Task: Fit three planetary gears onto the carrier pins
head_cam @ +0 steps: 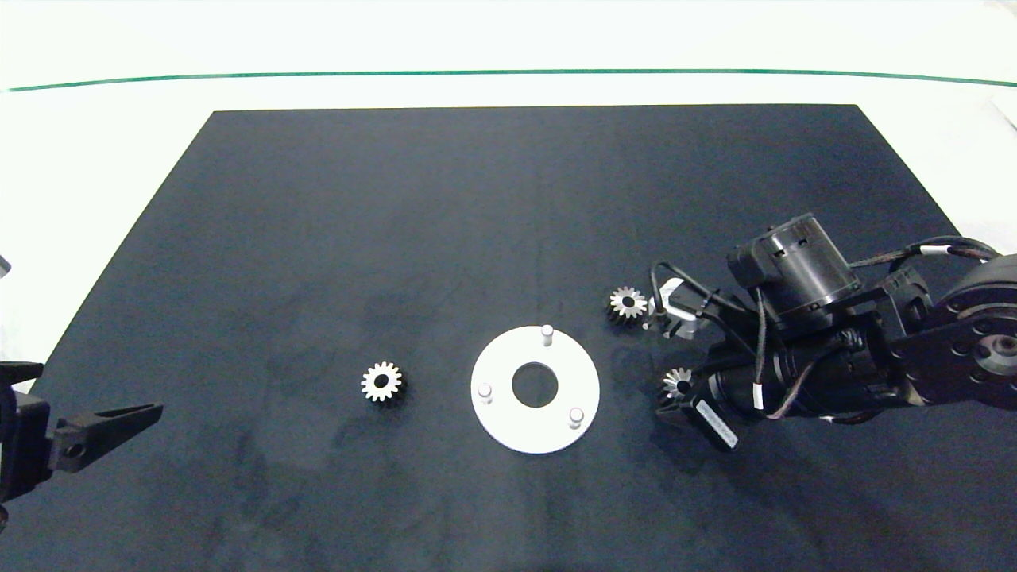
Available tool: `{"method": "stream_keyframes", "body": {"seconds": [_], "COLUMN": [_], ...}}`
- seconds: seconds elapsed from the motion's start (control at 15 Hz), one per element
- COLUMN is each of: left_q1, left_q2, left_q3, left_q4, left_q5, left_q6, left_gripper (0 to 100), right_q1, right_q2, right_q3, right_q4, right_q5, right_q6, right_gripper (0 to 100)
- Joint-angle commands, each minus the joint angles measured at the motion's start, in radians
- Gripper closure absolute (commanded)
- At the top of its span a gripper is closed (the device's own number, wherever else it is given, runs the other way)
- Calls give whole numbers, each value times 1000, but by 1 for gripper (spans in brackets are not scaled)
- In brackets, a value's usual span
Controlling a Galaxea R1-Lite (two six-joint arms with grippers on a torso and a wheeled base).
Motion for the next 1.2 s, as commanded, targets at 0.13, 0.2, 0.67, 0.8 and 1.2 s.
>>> {"method": "stream_keyframes", "body": {"seconds": [0.13, 0.2, 0.67, 0.8, 1.2], "left_q1": [0, 2, 34, 36, 37], "left_q2": [1, 1, 3, 3, 0], "left_q3": [0, 0, 0, -2, -2], "left_q4": [2, 2, -17, -17, -17], "left_q5": [1, 1, -4, -4, -4], "left_q6": [1, 1, 1, 1, 1], "left_gripper": [0, 0, 0, 0, 0], "right_q1": [-3, -3, -2, -2, 46], "right_q2": [-3, -3, -3, -5, -49], "right_q3": [0, 0, 0, -3, -130], "right_q4": [2, 2, 2, 0, 79], "right_q5": [0, 1, 1, 1, -5], "right_q6": [0, 0, 0, 0, 1], "right_gripper": [54, 55, 69, 73, 78]}}
